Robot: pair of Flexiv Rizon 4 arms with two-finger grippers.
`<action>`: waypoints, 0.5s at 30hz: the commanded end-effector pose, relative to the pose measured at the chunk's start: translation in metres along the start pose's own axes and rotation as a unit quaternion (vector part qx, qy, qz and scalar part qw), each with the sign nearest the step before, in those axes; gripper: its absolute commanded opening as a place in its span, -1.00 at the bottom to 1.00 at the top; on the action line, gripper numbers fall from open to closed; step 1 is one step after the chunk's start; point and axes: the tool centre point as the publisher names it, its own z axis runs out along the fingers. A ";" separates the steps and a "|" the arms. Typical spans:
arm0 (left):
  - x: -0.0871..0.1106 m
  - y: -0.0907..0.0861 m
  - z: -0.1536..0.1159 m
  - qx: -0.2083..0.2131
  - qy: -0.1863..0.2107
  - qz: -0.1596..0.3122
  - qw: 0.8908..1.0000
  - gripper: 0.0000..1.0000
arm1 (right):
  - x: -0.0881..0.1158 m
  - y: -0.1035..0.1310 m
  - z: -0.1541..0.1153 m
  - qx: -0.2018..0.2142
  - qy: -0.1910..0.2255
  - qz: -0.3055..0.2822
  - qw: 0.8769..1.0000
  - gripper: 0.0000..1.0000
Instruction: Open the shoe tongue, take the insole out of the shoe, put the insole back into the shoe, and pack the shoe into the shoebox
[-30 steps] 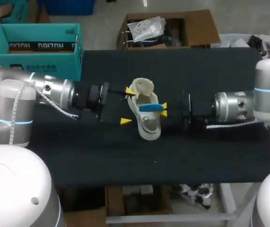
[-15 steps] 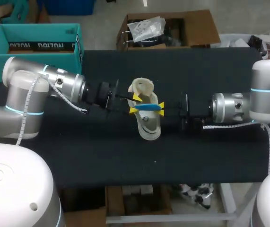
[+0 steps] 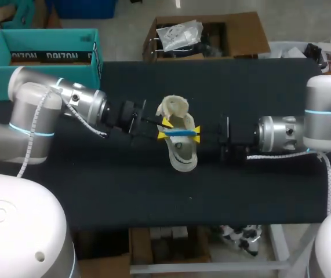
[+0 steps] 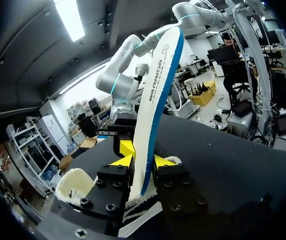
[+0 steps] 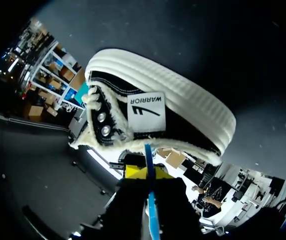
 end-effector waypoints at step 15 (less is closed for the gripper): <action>0.005 0.013 0.008 -0.008 0.022 0.012 1.000 -1.00 | -0.004 0.001 0.001 -0.025 -0.008 -0.011 1.000 -0.43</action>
